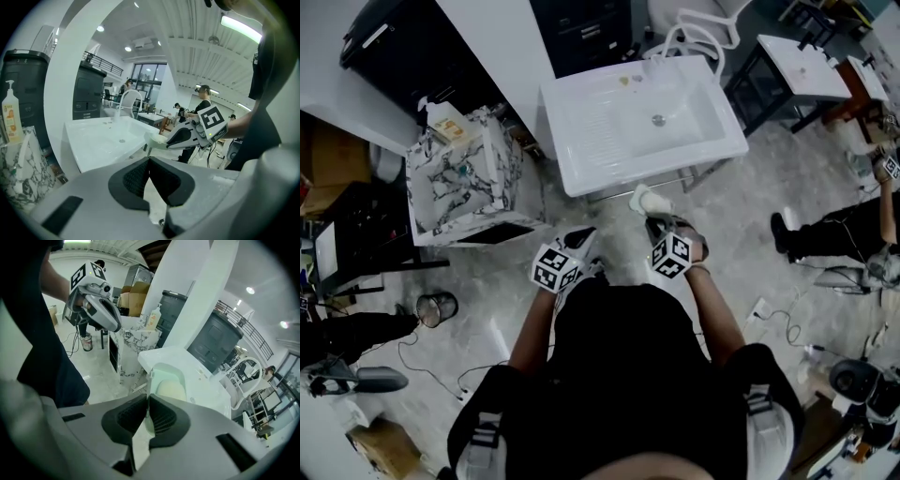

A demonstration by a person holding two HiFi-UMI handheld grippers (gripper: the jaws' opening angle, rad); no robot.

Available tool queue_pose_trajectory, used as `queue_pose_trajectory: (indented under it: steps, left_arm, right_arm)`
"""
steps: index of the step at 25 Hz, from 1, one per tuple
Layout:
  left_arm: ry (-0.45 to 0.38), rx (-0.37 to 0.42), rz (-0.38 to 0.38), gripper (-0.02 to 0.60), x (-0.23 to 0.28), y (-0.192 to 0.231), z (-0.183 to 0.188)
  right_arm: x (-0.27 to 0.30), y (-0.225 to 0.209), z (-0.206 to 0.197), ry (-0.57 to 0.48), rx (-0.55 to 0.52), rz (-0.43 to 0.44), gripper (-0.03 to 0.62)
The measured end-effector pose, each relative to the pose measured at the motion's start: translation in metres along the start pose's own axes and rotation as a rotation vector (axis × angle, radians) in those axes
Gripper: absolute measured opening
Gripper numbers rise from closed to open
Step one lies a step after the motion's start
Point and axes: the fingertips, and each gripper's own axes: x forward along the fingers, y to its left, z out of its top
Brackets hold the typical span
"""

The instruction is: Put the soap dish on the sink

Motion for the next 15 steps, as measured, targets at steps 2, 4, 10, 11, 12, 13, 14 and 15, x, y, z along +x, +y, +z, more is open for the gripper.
queue_pose_trajectory:
  steps: [2, 4, 10, 11, 12, 13, 14, 15]
  left_arm:
    - [0.002, 0.003, -0.009, 0.000, -0.001, 0.005, 0.000]
    - [0.004, 0.004, -0.017, 0.000, -0.003, 0.010, 0.000]
    - [0.000, 0.011, -0.028, 0.000, -0.011, 0.027, -0.002]
    - [-0.002, 0.012, -0.027, 0.000, -0.012, 0.030, -0.002]
    - [-0.003, 0.013, -0.026, 0.000, -0.014, 0.033, -0.002]
    - [-0.003, 0.014, -0.026, 0.000, -0.016, 0.037, -0.003]
    - [-0.003, 0.015, -0.026, 0.000, -0.019, 0.039, -0.004]
    - [-0.003, 0.015, -0.027, 0.000, -0.022, 0.042, -0.005]
  right_arm:
    - [0.002, -0.001, 0.003, 0.004, 0.003, -0.008, 0.011]
    - [0.004, -0.002, 0.008, 0.009, 0.008, -0.014, 0.011]
    - [0.013, 0.003, 0.019, 0.023, 0.016, -0.016, 0.011]
    - [0.015, 0.003, 0.022, 0.023, 0.017, -0.015, 0.011]
    - [0.018, 0.004, 0.025, 0.024, 0.017, -0.014, 0.011]
    - [0.021, 0.005, 0.028, 0.025, 0.016, -0.013, 0.011]
    - [0.024, 0.006, 0.031, 0.026, 0.014, -0.012, 0.011]
    - [0.026, 0.008, 0.033, 0.029, 0.012, -0.011, 0.011]
